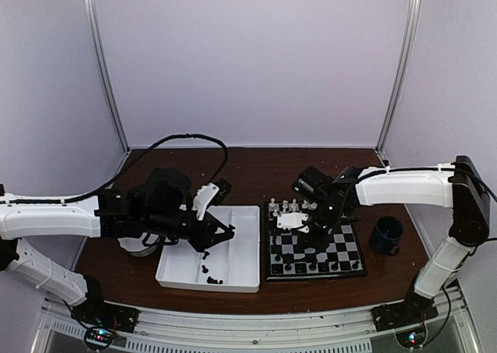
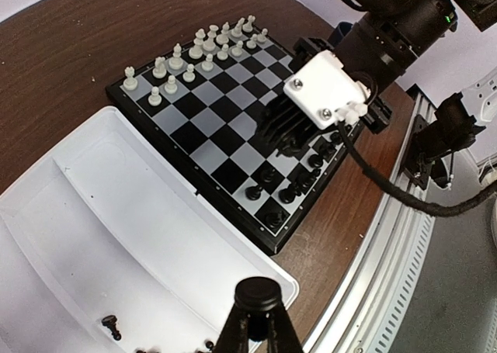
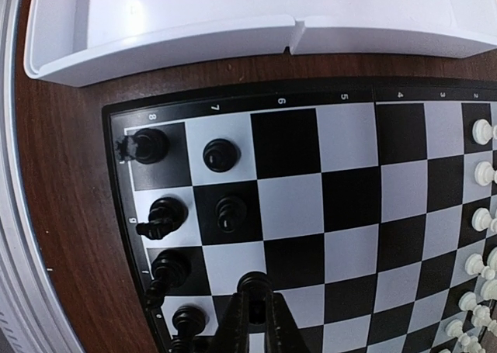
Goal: Set up the chess pieces on the board
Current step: Place the pawn at c7.
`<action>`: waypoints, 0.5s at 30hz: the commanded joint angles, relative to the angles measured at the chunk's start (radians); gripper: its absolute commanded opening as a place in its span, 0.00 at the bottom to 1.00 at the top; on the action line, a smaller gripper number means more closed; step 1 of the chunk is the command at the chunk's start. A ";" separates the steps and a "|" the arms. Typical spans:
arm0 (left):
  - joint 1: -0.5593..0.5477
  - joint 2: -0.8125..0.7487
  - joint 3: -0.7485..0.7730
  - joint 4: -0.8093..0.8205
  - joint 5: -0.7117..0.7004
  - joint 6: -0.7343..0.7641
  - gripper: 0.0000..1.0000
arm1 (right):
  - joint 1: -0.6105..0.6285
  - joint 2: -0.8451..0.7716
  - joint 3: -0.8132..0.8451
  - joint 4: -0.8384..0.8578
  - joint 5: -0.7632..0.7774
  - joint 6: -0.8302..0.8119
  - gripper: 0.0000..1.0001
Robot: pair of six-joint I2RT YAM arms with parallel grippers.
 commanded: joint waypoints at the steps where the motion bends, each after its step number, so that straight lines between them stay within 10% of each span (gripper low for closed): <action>1: -0.002 -0.008 0.004 0.013 -0.012 -0.007 0.00 | 0.007 0.031 -0.015 0.041 0.031 -0.014 0.06; 15: -0.002 -0.007 0.005 -0.002 -0.024 -0.006 0.00 | 0.008 0.045 -0.037 0.026 0.015 -0.023 0.06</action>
